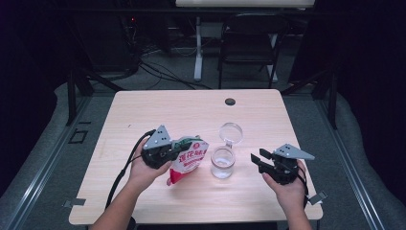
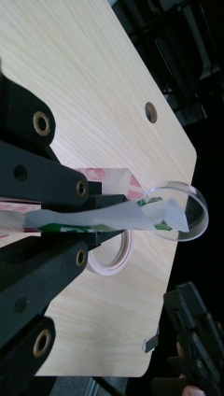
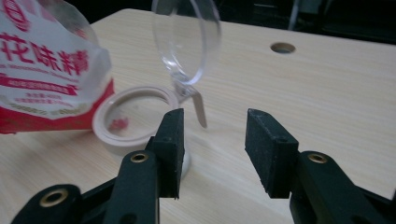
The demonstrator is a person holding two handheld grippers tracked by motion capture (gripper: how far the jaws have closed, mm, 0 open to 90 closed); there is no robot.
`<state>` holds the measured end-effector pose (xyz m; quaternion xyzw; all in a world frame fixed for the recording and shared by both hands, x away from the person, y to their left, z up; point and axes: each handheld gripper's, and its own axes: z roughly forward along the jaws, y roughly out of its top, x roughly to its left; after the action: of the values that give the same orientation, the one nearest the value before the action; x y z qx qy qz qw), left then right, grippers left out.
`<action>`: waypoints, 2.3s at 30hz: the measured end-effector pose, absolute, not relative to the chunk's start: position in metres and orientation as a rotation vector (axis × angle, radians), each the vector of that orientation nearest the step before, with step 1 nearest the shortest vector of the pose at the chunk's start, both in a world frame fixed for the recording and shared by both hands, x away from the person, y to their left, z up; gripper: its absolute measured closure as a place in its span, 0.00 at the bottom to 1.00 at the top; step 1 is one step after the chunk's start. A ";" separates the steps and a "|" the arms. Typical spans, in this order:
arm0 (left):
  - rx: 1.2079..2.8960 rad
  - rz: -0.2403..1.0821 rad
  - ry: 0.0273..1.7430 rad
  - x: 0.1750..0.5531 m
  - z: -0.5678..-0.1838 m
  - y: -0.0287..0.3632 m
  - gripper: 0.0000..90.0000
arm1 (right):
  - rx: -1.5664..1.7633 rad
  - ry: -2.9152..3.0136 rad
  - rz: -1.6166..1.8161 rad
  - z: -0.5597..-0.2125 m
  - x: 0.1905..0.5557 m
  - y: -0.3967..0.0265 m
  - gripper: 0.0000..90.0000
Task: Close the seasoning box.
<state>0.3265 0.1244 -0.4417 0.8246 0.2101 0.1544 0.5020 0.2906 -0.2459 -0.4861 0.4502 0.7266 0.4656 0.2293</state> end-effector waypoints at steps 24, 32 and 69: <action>2.001 0.346 0.609 0.292 -0.475 0.127 1.00 | 0.744 2.465 1.512 -0.465 0.297 -0.136 0.82; 1.986 0.335 0.616 0.289 -0.477 0.129 1.00 | 0.722 2.518 1.454 -0.470 0.297 -0.119 0.88; 2.101 0.298 0.726 0.279 -0.545 0.140 0.46 | 0.747 2.577 1.428 -0.482 0.309 -0.102 1.00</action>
<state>0.2794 0.1404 -0.5445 0.8438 0.2915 0.1199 0.4344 0.3086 -0.1019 -0.4822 0.2453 0.8467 0.4693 0.0510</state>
